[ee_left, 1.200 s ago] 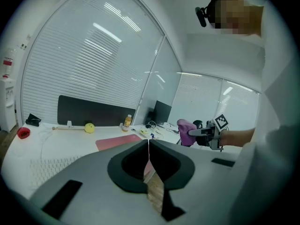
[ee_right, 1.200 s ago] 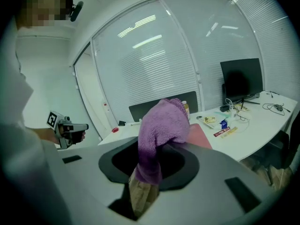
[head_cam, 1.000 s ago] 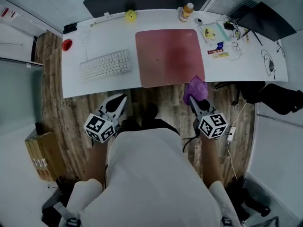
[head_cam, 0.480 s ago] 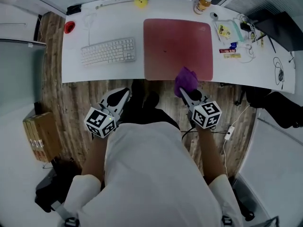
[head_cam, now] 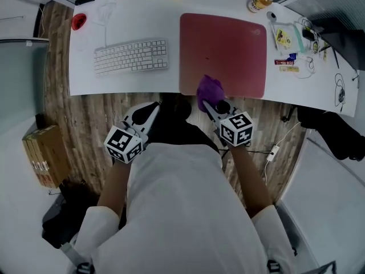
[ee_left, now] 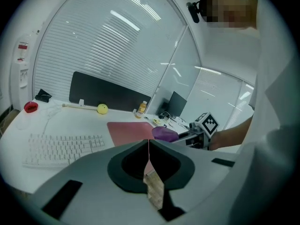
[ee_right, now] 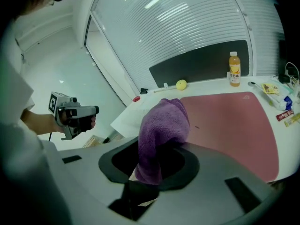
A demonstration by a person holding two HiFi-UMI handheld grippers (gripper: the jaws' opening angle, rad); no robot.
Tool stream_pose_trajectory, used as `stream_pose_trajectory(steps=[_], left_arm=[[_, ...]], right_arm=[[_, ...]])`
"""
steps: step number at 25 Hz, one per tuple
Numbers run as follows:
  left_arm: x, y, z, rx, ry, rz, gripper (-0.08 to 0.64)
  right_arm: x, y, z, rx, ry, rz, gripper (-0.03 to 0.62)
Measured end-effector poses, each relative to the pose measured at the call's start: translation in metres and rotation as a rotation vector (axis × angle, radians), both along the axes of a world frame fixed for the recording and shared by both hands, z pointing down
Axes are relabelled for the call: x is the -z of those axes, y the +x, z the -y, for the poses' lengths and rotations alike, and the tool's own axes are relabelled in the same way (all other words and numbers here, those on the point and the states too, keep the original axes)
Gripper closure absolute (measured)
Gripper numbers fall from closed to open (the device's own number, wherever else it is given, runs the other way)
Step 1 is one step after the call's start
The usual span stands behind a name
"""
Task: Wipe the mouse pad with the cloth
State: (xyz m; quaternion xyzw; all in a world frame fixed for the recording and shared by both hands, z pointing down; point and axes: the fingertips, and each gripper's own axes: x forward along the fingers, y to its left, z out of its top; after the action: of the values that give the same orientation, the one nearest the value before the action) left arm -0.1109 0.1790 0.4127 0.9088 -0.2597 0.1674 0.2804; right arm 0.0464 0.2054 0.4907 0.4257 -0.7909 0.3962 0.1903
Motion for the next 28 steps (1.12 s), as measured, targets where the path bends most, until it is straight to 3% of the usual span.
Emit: stream_pose_trajectory(steps=[15, 28], left_arm=[[-0.053, -0.018, 0.032, -0.06, -0.115, 0.032, 0.538], [-0.071, -0.018, 0.065, -0.118, -0.158, 0.051, 0.538]], right_arm=[[-0.09, -0.072, 0.028, 0.048, -0.171, -0.012, 0.472], [-0.148, -0.077, 0.036, 0.057, -0.284, -0.065, 0.472]])
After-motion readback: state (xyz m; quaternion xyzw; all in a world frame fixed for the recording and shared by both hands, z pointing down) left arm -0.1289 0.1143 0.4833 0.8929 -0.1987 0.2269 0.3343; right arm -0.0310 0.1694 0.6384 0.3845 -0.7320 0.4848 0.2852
